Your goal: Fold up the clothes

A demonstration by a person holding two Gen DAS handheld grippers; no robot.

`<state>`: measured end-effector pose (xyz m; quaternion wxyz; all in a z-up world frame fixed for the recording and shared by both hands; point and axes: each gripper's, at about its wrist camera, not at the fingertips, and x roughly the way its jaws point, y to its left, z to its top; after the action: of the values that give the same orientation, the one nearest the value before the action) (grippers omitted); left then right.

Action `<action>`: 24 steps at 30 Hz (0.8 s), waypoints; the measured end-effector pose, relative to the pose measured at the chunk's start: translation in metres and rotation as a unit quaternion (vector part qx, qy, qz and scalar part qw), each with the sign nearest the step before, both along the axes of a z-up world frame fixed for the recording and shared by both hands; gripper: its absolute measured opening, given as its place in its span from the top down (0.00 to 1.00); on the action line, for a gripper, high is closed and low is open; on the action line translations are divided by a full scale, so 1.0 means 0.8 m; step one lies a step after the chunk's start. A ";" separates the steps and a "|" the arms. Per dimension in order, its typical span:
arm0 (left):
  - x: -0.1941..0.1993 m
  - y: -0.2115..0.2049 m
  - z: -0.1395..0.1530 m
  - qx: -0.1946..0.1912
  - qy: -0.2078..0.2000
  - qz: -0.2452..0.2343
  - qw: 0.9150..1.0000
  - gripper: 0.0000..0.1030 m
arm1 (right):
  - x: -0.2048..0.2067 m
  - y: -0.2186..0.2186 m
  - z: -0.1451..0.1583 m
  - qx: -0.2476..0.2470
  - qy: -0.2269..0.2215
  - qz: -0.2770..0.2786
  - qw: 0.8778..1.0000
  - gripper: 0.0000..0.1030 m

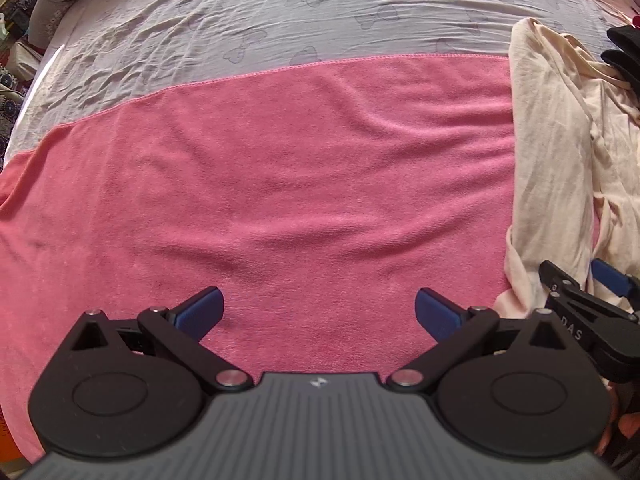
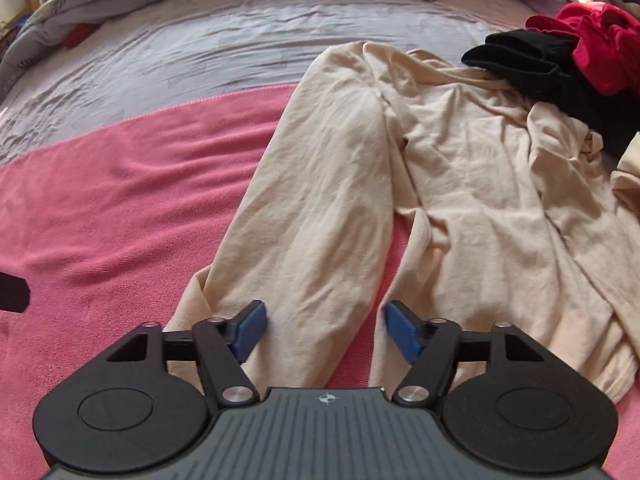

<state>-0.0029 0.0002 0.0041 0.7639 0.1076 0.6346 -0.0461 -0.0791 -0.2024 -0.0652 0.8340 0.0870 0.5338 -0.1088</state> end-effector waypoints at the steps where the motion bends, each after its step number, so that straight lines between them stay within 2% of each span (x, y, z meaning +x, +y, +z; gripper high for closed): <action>1: 0.001 0.006 0.002 0.001 -0.003 0.003 1.000 0.01 | 0.000 0.005 -0.002 -0.008 -0.002 0.003 1.000 0.39; 2: 0.001 0.012 0.003 0.004 -0.007 0.005 1.000 0.01 | 0.000 0.010 -0.003 -0.016 -0.004 0.006 1.000 0.45; 3: 0.002 0.018 0.004 0.007 -0.011 0.008 1.000 0.01 | -0.001 0.015 -0.004 -0.025 -0.007 0.010 1.000 0.62; 5: 0.005 0.029 0.004 0.006 -0.009 0.016 1.000 0.01 | -0.002 0.023 0.003 -0.031 -0.012 0.020 0.999 0.86; 6: 0.005 0.037 0.004 0.006 -0.011 0.021 1.000 0.01 | -0.002 0.028 0.007 -0.032 -0.014 0.027 0.999 0.90; 10: 0.005 0.064 0.002 0.017 -0.017 0.042 0.999 0.01 | 0.000 0.043 0.013 -0.042 -0.004 0.048 0.998 0.94; 12: 0.005 0.081 0.004 0.019 -0.025 0.052 0.998 0.01 | -0.001 0.050 0.031 -0.012 -0.023 0.052 0.998 0.94; 16: 0.001 0.132 0.012 0.040 -0.045 0.086 0.995 0.01 | -0.003 0.094 0.086 0.049 -0.076 0.117 0.989 0.95; 20: -0.002 0.211 0.026 0.057 -0.062 0.142 0.986 0.01 | 0.002 0.148 0.136 0.106 -0.113 0.165 0.974 0.95; 22: -0.007 0.259 0.037 0.064 -0.072 0.172 0.980 0.01 | 0.007 0.174 0.155 0.169 -0.128 0.196 0.957 0.98; 24: -0.015 0.309 0.051 0.076 -0.085 0.198 0.973 0.01 | 0.010 0.221 0.175 0.210 -0.137 0.251 0.935 0.98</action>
<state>-0.0150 0.2471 0.0447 0.7984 0.0411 0.5778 0.1644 -0.0715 -0.0256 0.0747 0.8620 0.1375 0.4292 0.2321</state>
